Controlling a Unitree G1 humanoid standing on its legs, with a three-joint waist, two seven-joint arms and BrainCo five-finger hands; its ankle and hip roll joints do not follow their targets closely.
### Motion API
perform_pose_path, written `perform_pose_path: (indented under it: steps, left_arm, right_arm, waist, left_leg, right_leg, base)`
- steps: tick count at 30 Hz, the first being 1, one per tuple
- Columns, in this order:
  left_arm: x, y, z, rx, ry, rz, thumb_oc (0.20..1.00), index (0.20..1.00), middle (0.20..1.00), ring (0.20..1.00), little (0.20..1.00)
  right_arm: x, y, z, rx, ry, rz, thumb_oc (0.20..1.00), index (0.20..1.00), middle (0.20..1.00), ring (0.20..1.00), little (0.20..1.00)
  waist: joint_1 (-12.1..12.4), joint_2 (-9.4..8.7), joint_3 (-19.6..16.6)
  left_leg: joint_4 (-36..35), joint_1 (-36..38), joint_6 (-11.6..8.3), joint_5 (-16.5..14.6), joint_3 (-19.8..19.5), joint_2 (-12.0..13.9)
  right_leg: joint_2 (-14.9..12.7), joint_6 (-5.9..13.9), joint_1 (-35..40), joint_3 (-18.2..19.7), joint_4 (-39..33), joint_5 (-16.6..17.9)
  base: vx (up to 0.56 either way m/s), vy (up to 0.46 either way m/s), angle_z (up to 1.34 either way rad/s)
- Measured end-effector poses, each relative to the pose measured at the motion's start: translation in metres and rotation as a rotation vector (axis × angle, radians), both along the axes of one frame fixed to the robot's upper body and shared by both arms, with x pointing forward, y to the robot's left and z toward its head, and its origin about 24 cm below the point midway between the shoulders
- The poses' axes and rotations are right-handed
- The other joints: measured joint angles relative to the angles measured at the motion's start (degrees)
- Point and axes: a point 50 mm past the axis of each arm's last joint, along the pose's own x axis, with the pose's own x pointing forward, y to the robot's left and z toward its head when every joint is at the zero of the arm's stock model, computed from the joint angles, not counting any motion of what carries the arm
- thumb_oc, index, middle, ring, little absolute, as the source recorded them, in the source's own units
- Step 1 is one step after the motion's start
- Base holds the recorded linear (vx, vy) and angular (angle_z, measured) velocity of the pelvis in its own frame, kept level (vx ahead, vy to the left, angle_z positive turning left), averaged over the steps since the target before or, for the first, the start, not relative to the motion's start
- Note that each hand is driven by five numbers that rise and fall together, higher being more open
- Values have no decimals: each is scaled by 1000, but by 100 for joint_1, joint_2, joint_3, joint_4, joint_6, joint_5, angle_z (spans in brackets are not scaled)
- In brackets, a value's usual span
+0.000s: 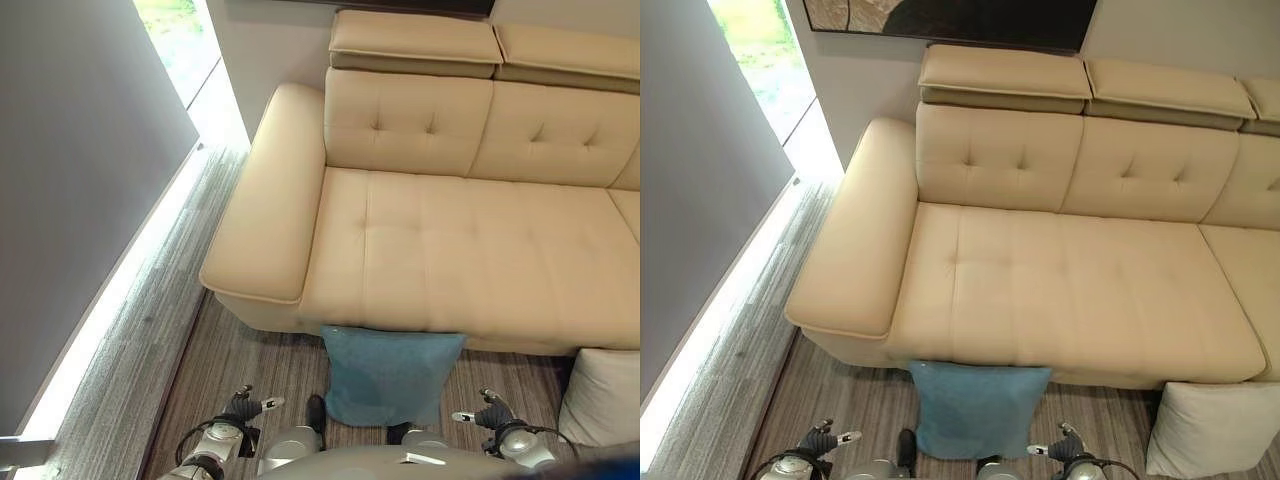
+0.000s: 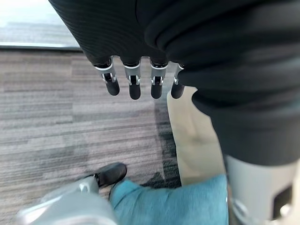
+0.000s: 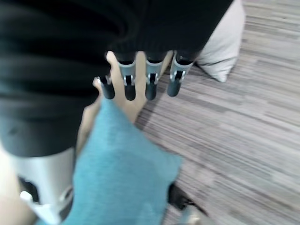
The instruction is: Pick up all the scattered cushions and arrange them neatly on the sofa.
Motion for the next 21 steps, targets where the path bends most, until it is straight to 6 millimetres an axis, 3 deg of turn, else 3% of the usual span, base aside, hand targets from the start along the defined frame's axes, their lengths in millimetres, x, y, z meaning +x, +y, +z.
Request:
perform_pose_path:
  steps: [4,6,10,15,18,21]
  left_arm:
    - [-1,2,0,5,7,2,1000,1000,1000,1000,1000]
    - [0,8,2,20,4,1,1000,1000,1000,1000,1000]
    - [-3,13,2,33,12,4,1000,1000,1000,1000,1000]
    - [-23,7,-4,15,59,17,1000,1000,1000,1000,1000]
    - [-23,4,-5,8,58,16,1000,1000,1000,1000,1000]
    - [-16,-5,-6,-13,43,5,1000,1000,1000,1000,1000]
  right_arm:
    - [13,1,4,-1,-31,10,1000,1000,1000,1000,1000]
    - [10,1,3,-4,-15,7,1000,1000,1000,1000,1000]
    - [3,-1,0,-6,8,3,1000,1000,1000,1000,1000]
    - [2,0,1,-2,2,5,1000,1000,1000,1000,1000]
    - [2,0,1,-1,-2,6,1000,1000,1000,1000,1000]
    - [2,-1,1,-2,-7,5,1000,1000,1000,1000,1000]
  waist:
    - [88,-26,-25]
    - [90,-80,-7]
    - [140,-98,-37]
    - [158,85,-160]
    - [140,122,-198]
    - [98,190,-209]
  left_leg:
    - [-18,-15,78,-79,290,-18]
    - [-30,-35,116,-80,287,-23]
    - [-29,-146,137,-59,275,59]
    - [-27,-221,15,12,229,260]
    - [-8,-217,-48,50,158,311]
    - [46,-345,-246,231,-93,400]
  right_leg:
    - [-100,73,-317,236,372,-43]
    - [-131,171,-415,308,528,-131]
    - [-70,160,-508,298,542,-200]
    - [181,-14,-347,237,66,-27]
    - [264,-74,-193,172,-148,67]
    - [423,-164,-87,-38,-301,107]
  base:
    - [-83,44,-33]
    - [-74,-45,-2]
    - [-25,-124,4]
    - [20,-165,2]
    - [-17,-169,11]
    - [-109,-189,38]
